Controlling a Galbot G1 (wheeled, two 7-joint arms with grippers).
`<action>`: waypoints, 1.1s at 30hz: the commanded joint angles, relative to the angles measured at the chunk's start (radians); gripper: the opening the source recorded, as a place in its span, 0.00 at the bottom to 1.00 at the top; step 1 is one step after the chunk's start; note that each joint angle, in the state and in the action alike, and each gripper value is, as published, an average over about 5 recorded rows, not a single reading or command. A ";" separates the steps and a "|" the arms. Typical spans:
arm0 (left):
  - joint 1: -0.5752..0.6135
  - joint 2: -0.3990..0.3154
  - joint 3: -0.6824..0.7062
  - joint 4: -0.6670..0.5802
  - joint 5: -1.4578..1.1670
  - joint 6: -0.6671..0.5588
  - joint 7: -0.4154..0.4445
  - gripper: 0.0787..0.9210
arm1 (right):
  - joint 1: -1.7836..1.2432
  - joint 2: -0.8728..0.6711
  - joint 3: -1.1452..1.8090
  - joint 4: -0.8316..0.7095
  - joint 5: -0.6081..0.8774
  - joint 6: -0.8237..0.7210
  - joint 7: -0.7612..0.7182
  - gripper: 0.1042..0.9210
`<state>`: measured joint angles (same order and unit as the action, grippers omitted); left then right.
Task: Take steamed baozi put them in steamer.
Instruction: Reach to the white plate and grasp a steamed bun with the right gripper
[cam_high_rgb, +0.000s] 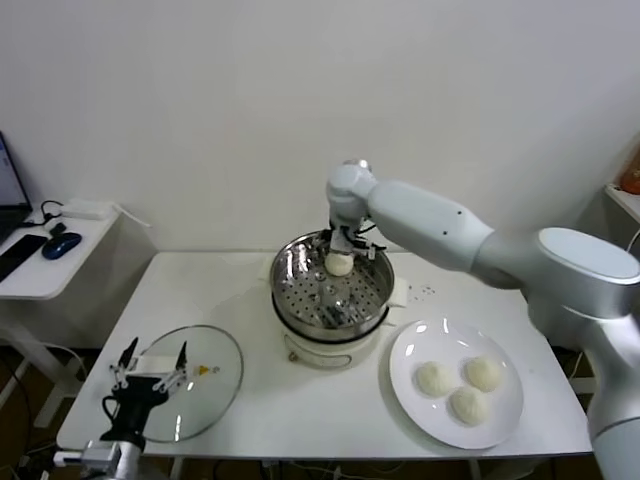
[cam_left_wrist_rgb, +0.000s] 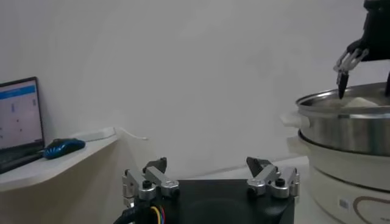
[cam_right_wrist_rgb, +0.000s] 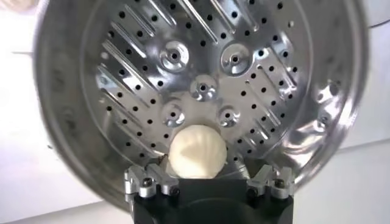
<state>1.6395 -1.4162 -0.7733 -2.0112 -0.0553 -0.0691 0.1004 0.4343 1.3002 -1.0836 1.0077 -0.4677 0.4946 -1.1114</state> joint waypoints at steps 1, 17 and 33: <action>-0.001 0.001 0.004 -0.004 0.002 0.001 0.001 0.88 | 0.226 -0.234 -0.183 0.247 0.384 -0.140 -0.052 0.88; -0.005 -0.012 0.023 -0.013 0.010 0.005 -0.002 0.88 | 0.344 -0.748 -0.535 0.477 0.976 -0.667 0.047 0.88; 0.012 -0.011 0.014 -0.012 0.015 -0.004 -0.001 0.88 | -0.057 -0.826 -0.346 0.520 0.855 -0.768 0.138 0.88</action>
<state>1.6462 -1.4290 -0.7537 -2.0287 -0.0390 -0.0690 0.0988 0.5305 0.5591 -1.4602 1.4932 0.3646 -0.1843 -1.0120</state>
